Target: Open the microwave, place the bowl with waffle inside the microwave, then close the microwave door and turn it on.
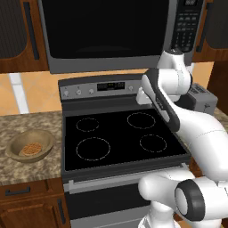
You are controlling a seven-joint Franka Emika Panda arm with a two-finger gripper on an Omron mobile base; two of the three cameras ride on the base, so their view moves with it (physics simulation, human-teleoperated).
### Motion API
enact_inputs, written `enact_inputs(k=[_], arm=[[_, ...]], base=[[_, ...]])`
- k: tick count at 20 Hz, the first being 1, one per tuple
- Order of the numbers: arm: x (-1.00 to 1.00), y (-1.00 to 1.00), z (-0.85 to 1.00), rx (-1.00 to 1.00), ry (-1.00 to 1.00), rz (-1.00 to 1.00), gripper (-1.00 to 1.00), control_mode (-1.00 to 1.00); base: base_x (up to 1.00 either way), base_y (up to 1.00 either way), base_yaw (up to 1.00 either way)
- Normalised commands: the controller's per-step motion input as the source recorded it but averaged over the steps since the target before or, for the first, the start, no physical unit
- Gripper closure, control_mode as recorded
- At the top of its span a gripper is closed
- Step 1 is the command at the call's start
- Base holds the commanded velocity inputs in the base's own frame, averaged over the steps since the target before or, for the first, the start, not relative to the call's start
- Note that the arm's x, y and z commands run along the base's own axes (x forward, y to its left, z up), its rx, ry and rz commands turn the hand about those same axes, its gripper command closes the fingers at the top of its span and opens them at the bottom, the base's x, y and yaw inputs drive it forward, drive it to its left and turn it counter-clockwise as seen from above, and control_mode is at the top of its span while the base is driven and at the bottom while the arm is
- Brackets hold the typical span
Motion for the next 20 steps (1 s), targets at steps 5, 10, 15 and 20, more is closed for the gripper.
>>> enact_inputs(k=[5, 10, 15, 20], arm=[[-0.24, -0.11, 0.05, 0.02, -0.04, 0.0, -1.0, -1.0], [-0.07, -0.17, 0.51, 0.06, -0.24, -0.01, -1.0, -1.0], [0.31, -0.19, 0.55, 0.06, -0.29, 0.0, -1.0, -1.0], [0.96, 0.0, 0.44, 0.09, -0.16, 0.0, -1.0, -1.0]], base=[[0.0, 0.0, 0.0], [0.0, 0.0, 0.0], [0.0, 0.0, 0.0], [0.0, 0.0, 0.0]])
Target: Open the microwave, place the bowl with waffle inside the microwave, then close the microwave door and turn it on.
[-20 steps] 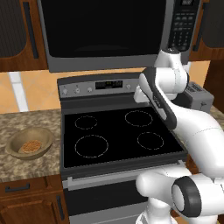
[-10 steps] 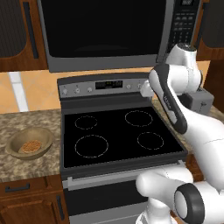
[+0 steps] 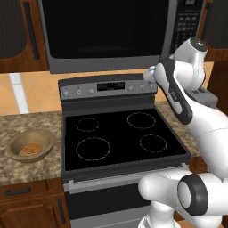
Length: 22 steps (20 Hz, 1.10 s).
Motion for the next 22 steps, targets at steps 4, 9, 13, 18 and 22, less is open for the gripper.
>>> enact_inputs(k=[4, 9, 13, 18, 22], arm=[[0.71, 0.08, 0.44, 0.01, -0.2, -0.04, -1.0, -1.0], [0.03, 0.0, 0.71, -0.11, -0.27, -0.15, -1.0, -1.0], [0.12, 0.0, 0.52, -0.19, -0.22, -0.08, -1.0, -1.0], [0.38, -0.19, 0.27, -0.12, -0.01, -0.07, -1.0, -1.0], [0.19, -0.68, 0.23, -0.02, 0.0, -0.1, -1.0, -1.0]], base=[[0.0, 0.0, 0.0], [0.0, 0.0, 0.0], [0.0, 0.0, 0.0], [0.0, 0.0, 0.0], [0.0, 0.0, 0.0]])
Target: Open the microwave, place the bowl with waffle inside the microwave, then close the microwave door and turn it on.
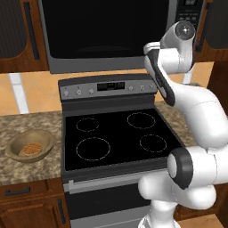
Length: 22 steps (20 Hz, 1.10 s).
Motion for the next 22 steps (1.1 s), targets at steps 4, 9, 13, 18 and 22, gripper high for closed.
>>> enact_inputs(k=[4, 9, 13, 18, 22], arm=[[0.23, -0.37, 0.08, 0.0, 0.0, -0.05, -1.0, -1.0], [0.66, 0.0, -0.03, 0.0, -0.02, 0.0, -1.0, -1.0], [0.81, -0.08, -0.33, 0.14, -0.13, 0.06, -1.0, -1.0], [0.53, 0.16, -0.83, 0.05, -0.23, 0.11, 1.0, -1.0], [0.13, 0.74, -1.0, 0.0, -0.62, 0.1, 1.0, -1.0]], base=[[0.0, 0.0, 0.0], [0.0, 0.0, 0.0], [0.0, 0.0, 0.0], [0.0, 0.0, 0.0], [0.0, 0.0, 0.0]])
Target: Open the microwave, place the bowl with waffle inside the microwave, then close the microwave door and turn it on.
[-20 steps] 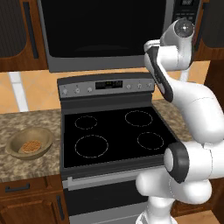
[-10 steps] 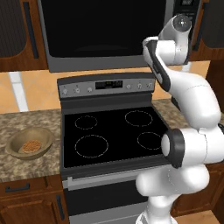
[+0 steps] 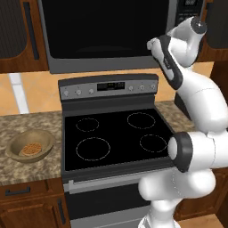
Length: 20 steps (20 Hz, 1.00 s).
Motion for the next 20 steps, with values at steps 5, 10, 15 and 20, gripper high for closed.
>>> enact_inputs(k=[5, 10, 15, 20], arm=[[0.09, 0.74, -0.84, 0.04, -0.59, 0.1, 1.0, -1.0], [-0.66, 0.93, 0.19, -0.04, -0.06, 0.16, 1.0, -1.0], [-1.0, 0.95, 0.33, -0.21, 0.05, 0.23, 1.0, -1.0], [-1.0, 0.93, 0.19, -0.36, 0.08, 0.17, 1.0, -1.0]], base=[[0.0, 0.0, 0.0], [0.0, 0.0, 0.0], [0.0, 0.0, 0.0], [0.0, 0.0, 0.0]])
